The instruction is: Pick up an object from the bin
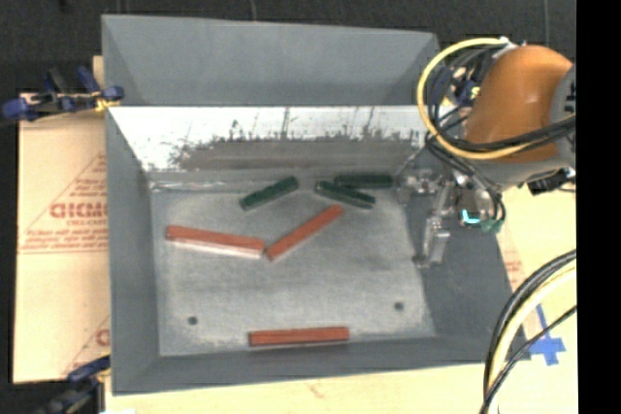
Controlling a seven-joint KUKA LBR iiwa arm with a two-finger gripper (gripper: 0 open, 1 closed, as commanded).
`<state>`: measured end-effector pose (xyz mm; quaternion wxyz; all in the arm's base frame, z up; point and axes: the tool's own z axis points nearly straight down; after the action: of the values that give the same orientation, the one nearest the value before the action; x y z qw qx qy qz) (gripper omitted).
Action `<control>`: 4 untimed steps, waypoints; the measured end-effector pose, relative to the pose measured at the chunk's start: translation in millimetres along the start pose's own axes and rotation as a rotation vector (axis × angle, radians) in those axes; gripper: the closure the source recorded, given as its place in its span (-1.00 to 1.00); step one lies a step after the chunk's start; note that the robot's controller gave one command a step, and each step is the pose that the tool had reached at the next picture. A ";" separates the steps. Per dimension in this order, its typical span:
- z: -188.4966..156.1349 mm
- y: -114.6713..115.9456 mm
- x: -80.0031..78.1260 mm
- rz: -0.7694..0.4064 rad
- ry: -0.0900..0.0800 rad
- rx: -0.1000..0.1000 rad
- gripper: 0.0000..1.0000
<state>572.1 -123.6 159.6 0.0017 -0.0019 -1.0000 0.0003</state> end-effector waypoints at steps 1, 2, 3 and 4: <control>-4.6 0.4 -2.0 -0.003 -0.008 0.001 -1.00; 45.3 31.5 -35.0 -0.065 -0.016 0.003 -1.00; 84.6 31.5 -40.2 -0.127 -0.011 0.000 -1.00; 88.0 30.1 -43.3 -0.125 -0.011 0.002 -1.00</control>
Offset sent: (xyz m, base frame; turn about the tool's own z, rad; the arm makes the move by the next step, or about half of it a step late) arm 0.0539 0.0581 -0.0896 -0.1104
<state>615.2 -93.7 71.4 -0.0039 0.0607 -0.9981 0.0011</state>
